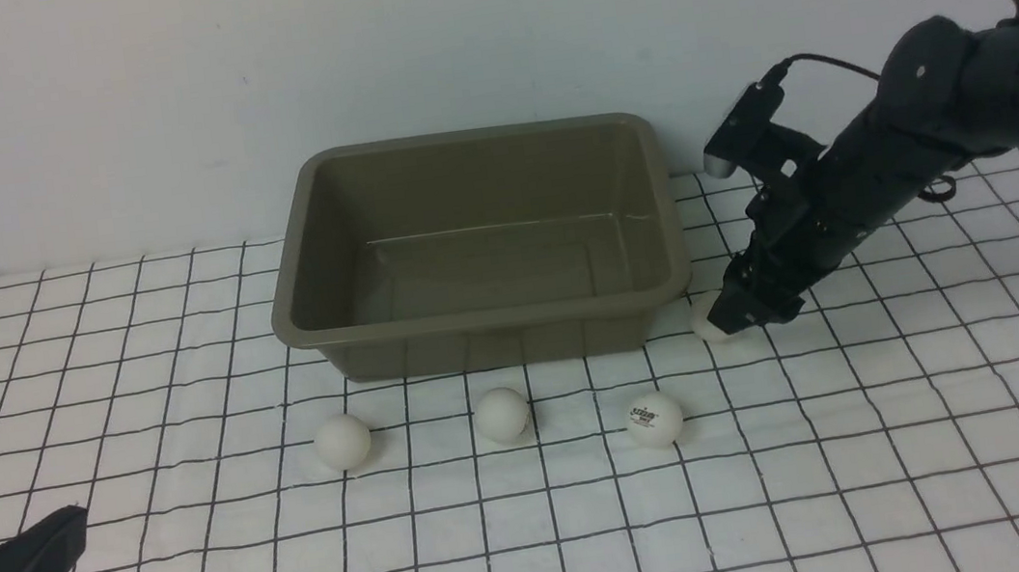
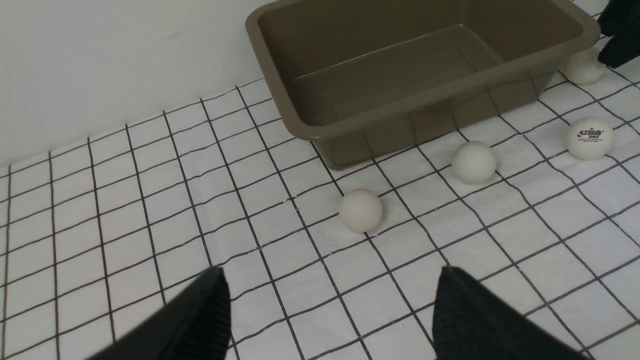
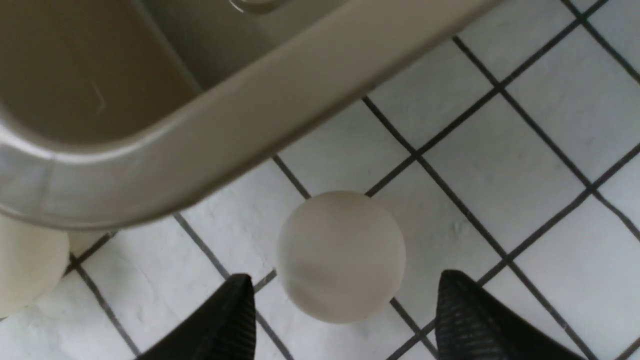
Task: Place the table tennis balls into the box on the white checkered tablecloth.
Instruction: 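Reach for and grasp a ping pong ball on the table, then release the ping pong ball into the bin and lift the gripper away, then reach for and grasp a ping pong ball on the table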
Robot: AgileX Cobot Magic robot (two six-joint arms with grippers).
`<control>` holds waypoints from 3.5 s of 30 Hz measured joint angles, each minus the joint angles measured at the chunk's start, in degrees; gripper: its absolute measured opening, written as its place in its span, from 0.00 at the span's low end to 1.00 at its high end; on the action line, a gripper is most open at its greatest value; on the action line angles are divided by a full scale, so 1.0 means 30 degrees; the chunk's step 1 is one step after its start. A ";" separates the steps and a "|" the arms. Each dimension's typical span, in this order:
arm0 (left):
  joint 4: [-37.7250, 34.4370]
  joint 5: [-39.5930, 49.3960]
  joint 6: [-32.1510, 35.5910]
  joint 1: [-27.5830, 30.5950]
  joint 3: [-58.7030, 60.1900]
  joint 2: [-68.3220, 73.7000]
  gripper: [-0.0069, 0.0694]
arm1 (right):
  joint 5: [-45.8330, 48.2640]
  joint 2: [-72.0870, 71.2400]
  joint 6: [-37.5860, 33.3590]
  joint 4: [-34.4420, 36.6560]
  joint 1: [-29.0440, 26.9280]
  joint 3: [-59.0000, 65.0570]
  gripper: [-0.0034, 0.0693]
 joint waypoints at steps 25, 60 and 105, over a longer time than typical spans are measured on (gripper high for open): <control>0.0013 0.0495 -0.0117 0.0000 0.0000 0.0000 0.73 | -0.1010 -0.1396 0.0157 -0.0029 -0.0587 0.0000 0.54; 0.0013 0.0847 -0.0125 0.0000 0.0000 0.0000 0.73 | 0.3562 -0.8252 0.0295 0.2255 -0.1532 0.0016 0.74; 0.0016 0.0901 -0.0163 0.0000 0.0000 0.0000 0.73 | -0.8267 -0.3809 0.6282 0.6239 0.5130 0.8259 0.74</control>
